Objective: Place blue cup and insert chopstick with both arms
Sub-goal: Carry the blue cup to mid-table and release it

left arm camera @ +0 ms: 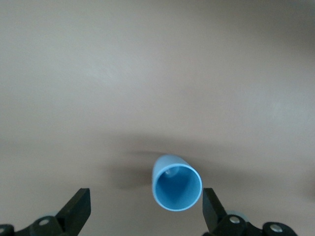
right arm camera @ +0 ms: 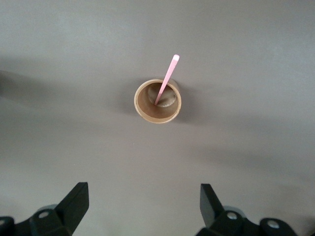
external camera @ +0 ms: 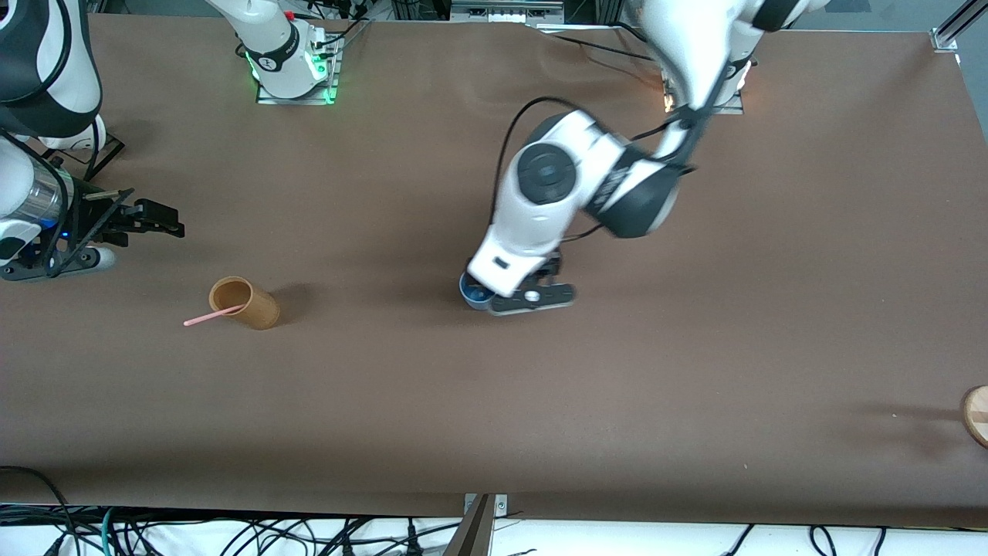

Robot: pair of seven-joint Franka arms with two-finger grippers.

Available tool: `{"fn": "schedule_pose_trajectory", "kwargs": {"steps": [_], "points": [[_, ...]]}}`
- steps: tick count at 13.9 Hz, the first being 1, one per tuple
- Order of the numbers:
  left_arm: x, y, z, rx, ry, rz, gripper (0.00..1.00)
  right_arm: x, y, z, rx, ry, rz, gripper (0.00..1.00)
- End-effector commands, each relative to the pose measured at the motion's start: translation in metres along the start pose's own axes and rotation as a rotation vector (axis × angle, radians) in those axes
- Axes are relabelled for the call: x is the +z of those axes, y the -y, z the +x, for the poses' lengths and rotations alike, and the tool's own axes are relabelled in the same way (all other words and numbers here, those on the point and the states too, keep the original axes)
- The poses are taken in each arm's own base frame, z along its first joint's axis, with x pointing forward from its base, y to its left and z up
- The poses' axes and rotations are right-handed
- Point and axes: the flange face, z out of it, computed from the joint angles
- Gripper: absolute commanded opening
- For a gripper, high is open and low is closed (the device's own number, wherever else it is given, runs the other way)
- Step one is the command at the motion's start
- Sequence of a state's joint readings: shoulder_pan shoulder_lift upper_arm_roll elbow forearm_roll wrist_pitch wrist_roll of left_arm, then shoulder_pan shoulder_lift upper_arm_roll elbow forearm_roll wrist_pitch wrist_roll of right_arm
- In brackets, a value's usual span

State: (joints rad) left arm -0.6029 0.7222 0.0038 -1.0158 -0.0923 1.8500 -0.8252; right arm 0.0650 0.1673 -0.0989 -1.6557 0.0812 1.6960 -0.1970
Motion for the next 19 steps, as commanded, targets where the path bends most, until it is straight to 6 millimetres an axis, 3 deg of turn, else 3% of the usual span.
{"fn": "schedule_pose_trajectory", "kwargs": {"steps": [1, 6, 13, 16, 19], "points": [[-0.062, 0.048, 0.028, -0.053, 0.012, -0.029, 1.0, -0.003, -0.003, 0.0, 0.016, 0.008, -0.001, 1.0], [-0.128, 0.157, 0.066, 0.06, 0.038, -0.008, 1.0, 0.004, -0.011, 0.0, 0.102, 0.017, -0.002, 1.0], [-0.172, 0.287, 0.107, 0.199, 0.087, 0.027, 1.0, 0.009, -0.009, 0.003, 0.13, -0.01, -0.007, 0.99], [-0.184, 0.342, 0.106, 0.23, 0.101, 0.026, 1.0, 0.012, -0.009, 0.002, 0.132, -0.006, -0.006, 0.99], [-0.197, 0.382, 0.098, 0.246, 0.117, 0.035, 1.0, 0.012, -0.011, 0.002, 0.135, -0.005, -0.006, 0.99]]}}
